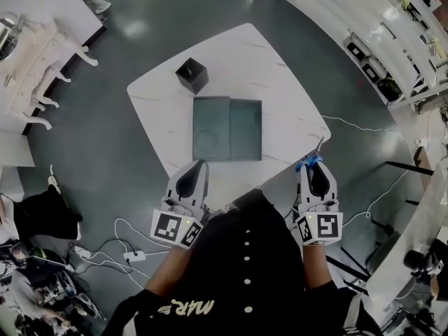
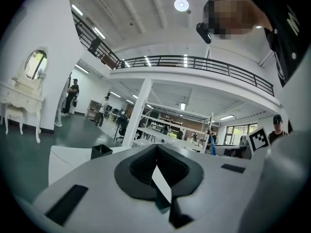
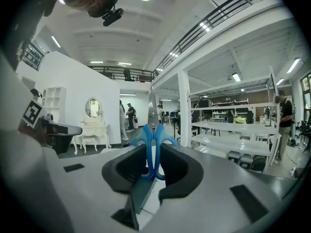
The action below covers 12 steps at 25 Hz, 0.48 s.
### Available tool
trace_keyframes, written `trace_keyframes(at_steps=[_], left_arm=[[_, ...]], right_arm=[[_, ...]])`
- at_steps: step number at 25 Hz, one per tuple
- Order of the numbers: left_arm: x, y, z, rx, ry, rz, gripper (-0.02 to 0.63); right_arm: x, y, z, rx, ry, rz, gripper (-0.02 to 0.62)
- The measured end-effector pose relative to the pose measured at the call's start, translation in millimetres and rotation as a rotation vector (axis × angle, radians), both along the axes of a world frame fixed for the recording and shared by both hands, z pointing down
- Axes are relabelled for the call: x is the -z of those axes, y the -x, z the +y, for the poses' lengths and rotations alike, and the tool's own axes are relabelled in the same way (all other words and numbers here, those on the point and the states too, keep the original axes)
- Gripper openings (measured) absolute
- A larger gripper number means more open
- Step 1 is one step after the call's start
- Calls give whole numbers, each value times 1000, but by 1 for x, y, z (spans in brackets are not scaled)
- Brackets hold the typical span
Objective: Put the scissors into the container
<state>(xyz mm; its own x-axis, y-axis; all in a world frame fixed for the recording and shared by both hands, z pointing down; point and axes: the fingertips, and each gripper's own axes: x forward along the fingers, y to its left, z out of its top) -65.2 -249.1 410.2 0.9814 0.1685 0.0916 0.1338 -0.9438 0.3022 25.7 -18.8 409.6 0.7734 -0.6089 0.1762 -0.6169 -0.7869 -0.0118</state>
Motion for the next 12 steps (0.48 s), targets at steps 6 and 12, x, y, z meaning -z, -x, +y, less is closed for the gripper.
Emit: trace_keyframes(at_steps=[6, 12], left_arm=[[-5, -20, 15, -40, -8, -15, 26], [-10, -34, 13, -42, -26, -45, 26]], right_arm=[[-13, -10, 11, -26, -9, -28, 101], [-23, -31, -11, 14, -20, -42, 101]])
